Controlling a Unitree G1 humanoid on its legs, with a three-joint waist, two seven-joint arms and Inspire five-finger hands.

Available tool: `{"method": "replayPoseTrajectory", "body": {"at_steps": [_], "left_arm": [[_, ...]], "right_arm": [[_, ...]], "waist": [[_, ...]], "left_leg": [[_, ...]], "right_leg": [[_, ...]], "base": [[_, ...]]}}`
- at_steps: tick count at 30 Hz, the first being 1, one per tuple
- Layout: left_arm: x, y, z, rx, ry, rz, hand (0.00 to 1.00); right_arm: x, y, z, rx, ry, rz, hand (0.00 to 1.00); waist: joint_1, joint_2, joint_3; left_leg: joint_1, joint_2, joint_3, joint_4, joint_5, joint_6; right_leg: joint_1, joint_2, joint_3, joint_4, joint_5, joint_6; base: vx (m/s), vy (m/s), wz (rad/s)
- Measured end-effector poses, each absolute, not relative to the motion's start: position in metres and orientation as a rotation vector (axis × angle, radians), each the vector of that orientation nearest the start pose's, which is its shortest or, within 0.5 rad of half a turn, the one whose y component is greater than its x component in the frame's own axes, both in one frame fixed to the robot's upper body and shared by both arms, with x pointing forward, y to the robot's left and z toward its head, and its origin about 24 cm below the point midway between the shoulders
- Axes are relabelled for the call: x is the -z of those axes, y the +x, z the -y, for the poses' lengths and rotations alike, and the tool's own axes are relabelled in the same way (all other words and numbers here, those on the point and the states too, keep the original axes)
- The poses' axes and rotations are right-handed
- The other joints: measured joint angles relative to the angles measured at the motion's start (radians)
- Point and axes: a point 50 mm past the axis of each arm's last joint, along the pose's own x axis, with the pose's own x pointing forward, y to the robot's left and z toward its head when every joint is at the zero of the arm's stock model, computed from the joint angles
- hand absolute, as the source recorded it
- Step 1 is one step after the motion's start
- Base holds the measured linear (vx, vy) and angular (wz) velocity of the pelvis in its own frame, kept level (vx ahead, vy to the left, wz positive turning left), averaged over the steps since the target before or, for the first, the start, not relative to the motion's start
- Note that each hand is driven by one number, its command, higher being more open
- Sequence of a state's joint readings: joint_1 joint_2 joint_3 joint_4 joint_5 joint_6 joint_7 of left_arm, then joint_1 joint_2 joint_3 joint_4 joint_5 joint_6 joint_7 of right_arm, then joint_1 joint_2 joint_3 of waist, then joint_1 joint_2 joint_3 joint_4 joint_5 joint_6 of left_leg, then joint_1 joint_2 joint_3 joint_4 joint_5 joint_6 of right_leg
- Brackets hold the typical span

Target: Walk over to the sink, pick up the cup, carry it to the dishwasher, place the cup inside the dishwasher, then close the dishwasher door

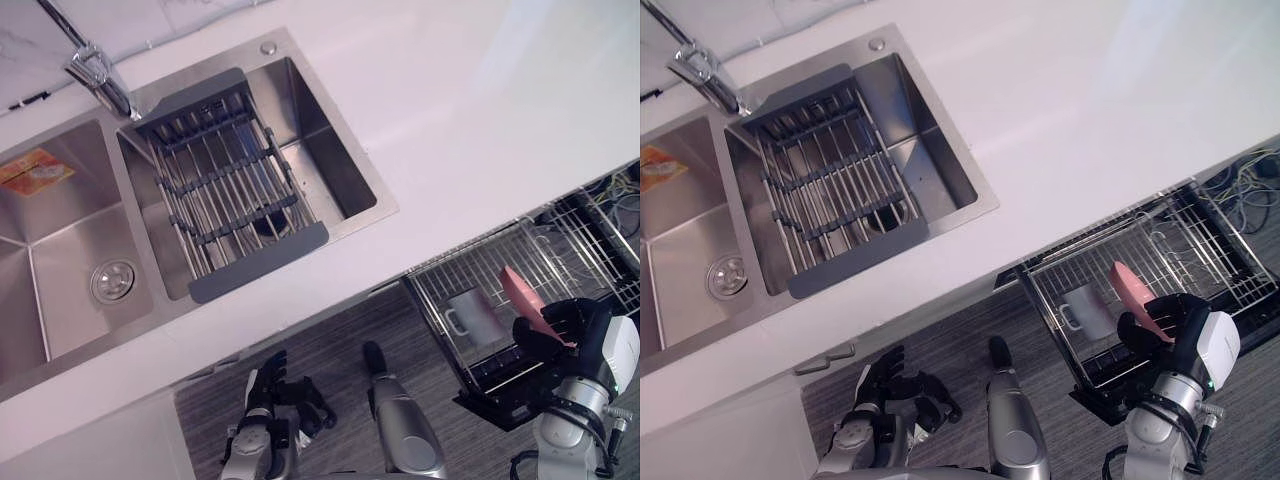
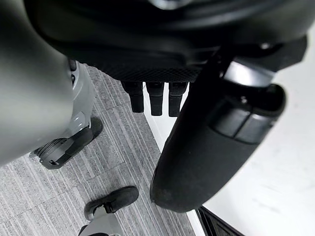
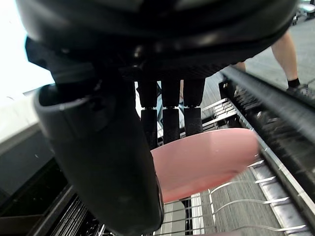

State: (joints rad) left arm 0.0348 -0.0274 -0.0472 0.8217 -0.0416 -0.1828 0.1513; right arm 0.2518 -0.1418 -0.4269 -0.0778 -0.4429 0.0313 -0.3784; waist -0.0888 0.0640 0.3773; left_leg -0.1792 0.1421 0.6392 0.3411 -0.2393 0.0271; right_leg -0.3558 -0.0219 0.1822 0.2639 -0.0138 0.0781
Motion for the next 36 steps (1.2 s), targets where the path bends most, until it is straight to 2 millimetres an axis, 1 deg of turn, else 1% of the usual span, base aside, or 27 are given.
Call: {"method": "replayPoseTrajectory", "body": {"at_steps": [4, 6, 8, 9, 11, 14, 19, 21, 23, 25, 27, 28, 30, 31, 32, 34, 36], "left_arm": [[0.116, 0.179, -0.141, -0.130, -0.012, -0.651, 0.90], [0.114, 0.182, -0.140, -0.135, -0.012, -0.640, 0.90], [0.113, 0.184, -0.140, -0.136, -0.012, -0.631, 0.90], [0.112, 0.185, -0.140, -0.138, -0.011, -0.629, 0.90], [0.112, 0.186, -0.140, -0.140, -0.011, -0.625, 0.90], [0.111, 0.188, -0.139, -0.137, -0.011, -0.620, 0.90], [0.109, 0.192, -0.138, -0.135, -0.016, -0.609, 0.90], [0.108, 0.192, -0.138, -0.135, -0.021, -0.608, 0.90], [0.108, 0.193, -0.139, -0.135, -0.019, -0.606, 0.90], [0.108, 0.193, -0.140, -0.139, -0.017, -0.606, 0.90], [0.108, 0.193, -0.143, -0.151, -0.019, -0.609, 0.90], [0.108, 0.193, -0.143, -0.152, -0.018, -0.610, 0.90], [0.109, 0.193, -0.145, -0.160, -0.023, -0.611, 0.90], [0.109, 0.193, -0.146, -0.163, -0.027, -0.612, 0.90], [0.109, 0.192, -0.147, -0.166, -0.030, -0.617, 0.90], [0.112, 0.189, -0.151, -0.178, -0.039, -0.632, 0.90], [0.115, 0.183, -0.156, -0.201, -0.051, -0.653, 0.90]], "right_arm": [[-0.042, 0.173, 0.310, 0.833, -0.669, -0.129, 0.30], [-0.043, 0.178, 0.316, 0.857, -0.633, -0.129, 0.30], [-0.044, 0.179, 0.323, 0.880, -0.630, -0.129, 0.30], [-0.044, 0.181, 0.325, 0.895, -0.620, -0.131, 0.90], [-0.041, 0.181, 0.330, 0.921, -0.591, -0.147, 0.90], [-0.031, 0.187, 0.339, 0.937, -0.547, -0.201, 0.90], [-0.027, 0.196, 0.342, 0.923, -0.469, -0.226, 0.90], [-0.028, 0.197, 0.342, 0.914, -0.467, -0.223, 0.90], [-0.035, 0.198, 0.341, 0.907, -0.469, -0.192, 0.90], [-0.050, 0.197, 0.337, 0.901, -0.464, -0.115, 0.90], [-0.075, 0.191, 0.329, 0.879, -0.491, 0.016, 0.90], [-0.080, 0.189, 0.327, 0.875, -0.493, 0.042, 0.90], [-0.092, 0.177, 0.321, 0.864, -0.487, 0.127, 0.90], [-0.093, 0.174, 0.320, 0.862, -0.474, 0.143, 0.90], [-0.093, 0.165, 0.318, 0.863, -0.435, 0.167, 0.90], [-0.088, 0.154, 0.316, 0.875, -0.388, 0.163, 0.90], [-0.070, 0.136, 0.316, 0.911, -0.274, 0.107, 0.90]], "waist": [[0.021, 0.006, 0.025], [0.023, 0.010, 0.038], [0.027, 0.015, 0.046], [0.030, 0.016, 0.048], [0.035, 0.016, 0.048], [0.043, 0.016, 0.048], [0.047, 0.016, 0.048], [0.047, 0.014, 0.049], [0.047, 0.013, 0.050], [0.046, 0.011, 0.051], [0.045, 0.002, 0.056], [0.044, 0.002, 0.057], [0.041, -0.012, 0.057], [0.041, -0.017, 0.056], [0.040, -0.023, 0.054], [0.032, -0.033, 0.049], [0.023, -0.042, 0.042]], "left_leg": [[-0.022, 0.000, 0.003, 0.001, 0.003, 0.004], [-0.023, -0.002, 0.003, -0.001, 0.012, 0.009], [-0.023, -0.009, 0.002, -0.010, 0.021, 0.010], [-0.023, -0.015, 0.003, -0.016, 0.025, 0.010], [-0.023, -0.022, 0.003, -0.026, 0.032, 0.010], [-0.021, -0.028, 0.003, -0.033, 0.034, 0.012], [-0.017, -0.038, 0.003, -0.042, 0.035, 0.013], [-0.015, -0.042, 0.004, -0.048, 0.035, 0.013], [-0.012, -0.043, 0.009, -0.055, 0.034, 0.012], [-0.009, -0.041, 0.018, -0.058, 0.034, 0.012], [0.006, -0.033, 0.032, -0.056, 0.033, 0.011], [0.011, -0.030, 0.032, -0.056, 0.032, 0.010], [0.032, -0.018, 0.032, -0.052, 0.029, 0.005], [0.036, -0.015, 0.032, -0.051, 0.029, 0.005], [0.044, -0.011, 0.031, -0.051, 0.027, 0.002], [0.060, -0.006, 0.029, -0.051, 0.026, 0.000], [0.086, 0.001, 0.029, -0.048, 0.024, -0.003]], "right_leg": [[-0.028, -0.004, -0.010, 0.015, 0.000, 0.000], [-0.032, -0.009, -0.020, 0.027, 0.000, 0.000], [-0.034, -0.015, -0.022, 0.028, -0.001, 0.001], [-0.037, -0.017, -0.022, 0.028, -0.001, 0.002], [-0.041, -0.023, -0.023, 0.030, -0.003, 0.003], [-0.042, -0.029, -0.027, 0.032, -0.004, 0.005], [-0.042, -0.036, -0.028, 0.036, -0.004, 0.006], [-0.041, -0.038, -0.029, 0.035, -0.004, 0.007], [-0.042, -0.038, -0.029, 0.033, -0.004, 0.007], [-0.041, -0.036, -0.028, 0.026, -0.004, 0.006], [-0.030, -0.029, -0.025, 0.023, -0.004, 0.006], [-0.024, -0.027, -0.026, 0.021, -0.004, 0.006], [0.005, -0.018, -0.031, 0.005, -0.003, 0.003], [0.011, -0.016, -0.033, 0.002, -0.003, 0.002], [0.023, -0.013, -0.037, -0.004, -0.004, -0.001], [0.040, -0.011, -0.049, -0.005, -0.007, -0.005], [0.065, -0.012, -0.073, -0.004, -0.010, -0.009]], "base": [[0.05, -0.001, 0.03], [0.06, 0.001, 0.08], [0.04, 0.008, 0.05], [0.04, 0.013, 0.02], [0.03, 0.010, 0.03], [0.01, 0.002, 0.04], [-0.03, -0.006, 0.03], [-0.04, -0.019, 0.02], [-0.03, -0.032, -0.03], [-0.01, -0.035, -0.10], [-0.01, -0.043, -0.15], [0.00, -0.040, -0.08], [0.02, -0.047, -0.02], [0.03, -0.040, 0.00], [0.04, -0.027, 0.02], [0.07, -0.025, 0.03], [0.09, -0.016, 0.01]]}}
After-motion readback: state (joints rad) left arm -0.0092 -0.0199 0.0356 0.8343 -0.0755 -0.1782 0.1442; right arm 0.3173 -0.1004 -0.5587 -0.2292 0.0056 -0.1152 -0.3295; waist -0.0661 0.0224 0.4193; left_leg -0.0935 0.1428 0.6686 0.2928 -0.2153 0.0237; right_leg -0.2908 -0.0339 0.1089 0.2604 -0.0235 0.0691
